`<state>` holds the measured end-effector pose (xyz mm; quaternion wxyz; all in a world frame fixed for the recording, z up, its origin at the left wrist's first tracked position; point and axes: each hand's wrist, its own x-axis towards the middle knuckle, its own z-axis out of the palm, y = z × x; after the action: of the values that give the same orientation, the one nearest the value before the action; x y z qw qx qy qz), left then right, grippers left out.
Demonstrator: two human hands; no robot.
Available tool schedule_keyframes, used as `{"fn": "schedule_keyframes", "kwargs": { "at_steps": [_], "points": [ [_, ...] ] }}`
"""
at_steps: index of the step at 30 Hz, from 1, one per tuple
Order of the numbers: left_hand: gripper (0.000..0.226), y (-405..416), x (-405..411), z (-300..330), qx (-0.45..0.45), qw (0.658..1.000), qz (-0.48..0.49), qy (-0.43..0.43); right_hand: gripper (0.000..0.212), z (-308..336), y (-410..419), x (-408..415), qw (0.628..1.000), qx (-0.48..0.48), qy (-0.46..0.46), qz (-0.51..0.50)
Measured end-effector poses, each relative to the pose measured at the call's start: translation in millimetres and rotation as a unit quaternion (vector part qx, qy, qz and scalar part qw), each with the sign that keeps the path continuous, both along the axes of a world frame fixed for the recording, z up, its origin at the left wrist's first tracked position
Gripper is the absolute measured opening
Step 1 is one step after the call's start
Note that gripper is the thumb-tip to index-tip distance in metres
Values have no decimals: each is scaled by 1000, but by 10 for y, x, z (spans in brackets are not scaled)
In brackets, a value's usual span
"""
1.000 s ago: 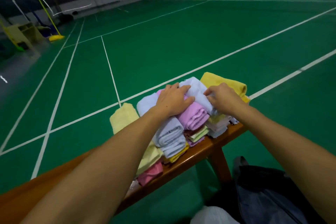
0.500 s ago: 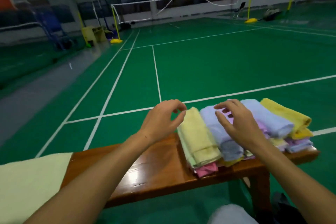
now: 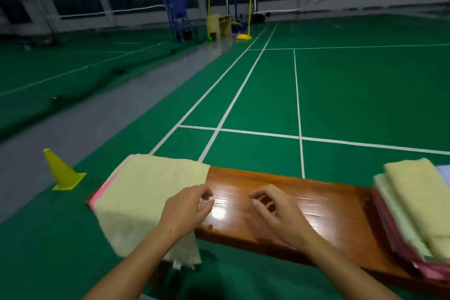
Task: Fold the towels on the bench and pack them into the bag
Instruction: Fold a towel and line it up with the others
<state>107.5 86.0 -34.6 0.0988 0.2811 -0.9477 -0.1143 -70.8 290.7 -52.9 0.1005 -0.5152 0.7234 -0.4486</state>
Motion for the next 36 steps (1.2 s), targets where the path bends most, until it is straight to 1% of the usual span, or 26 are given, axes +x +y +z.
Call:
{"fn": "schedule_keyframes", "kwargs": {
  "at_steps": [2,3,5,6,7,8,10,12,14,17,21,24,26,27,29,30,33,36],
  "points": [
    [33,-256,124,-200,8,996,81,-18,10,-155,-372,160,999,25,-43,9],
    [41,-358,154,-291,13,993,112,-31,12,-222,-541,228,998,37,-58,11],
    [58,-486,170,-471,15,988,133,-76,16,-337,-855,340,995,66,-81,7],
    [60,-506,155,-549,3,987,131,-97,18,-373,-992,387,992,84,-97,0],
    [56,-498,131,-595,-12,986,130,-107,19,-399,-1112,425,988,99,-117,-8],
    [47,-496,101,-628,-24,986,130,-103,20,-430,-1220,452,985,109,-134,-19],
    [26,-531,48,-682,-27,987,134,-85,20,-488,-1386,484,981,118,-142,-51],
    [16,-601,51,-701,2,988,140,-61,19,-527,-1515,510,978,135,-141,-72],
    [11,-660,61,-662,61,987,149,-15,20,-562,-1637,546,970,148,-179,-68],
    [12,-689,62,-539,132,978,148,71,31,-504,-1806,614,950,142,-273,-59],
    [11,-695,130,-428,203,963,109,139,33,-405,-1957,706,934,66,-343,-77],
    [10,-685,165,-375,209,960,89,164,32,-424,-2000,718,935,37,-334,-114],
    [10,-697,165,-350,180,959,89,201,27,-410,-1966,701,937,7,-321,-140],
    [11,-713,167,-351,148,962,99,208,26,-393,-1927,695,938,-9,-315,-142],
    [16,-766,169,-372,77,972,125,185,24,-326,-1809,666,941,-40,-304,-140],
    [19,-798,164,-387,58,975,134,167,22,-290,-1728,627,941,-55,-301,-145],
    [27,-863,127,-455,65,981,130,128,19,-219,-1455,405,941,-95,-275,-172],
    [35,-778,6,-516,87,989,80,92,18,-160,-1084,84,939,-116,-245,-211]
  ]
}}
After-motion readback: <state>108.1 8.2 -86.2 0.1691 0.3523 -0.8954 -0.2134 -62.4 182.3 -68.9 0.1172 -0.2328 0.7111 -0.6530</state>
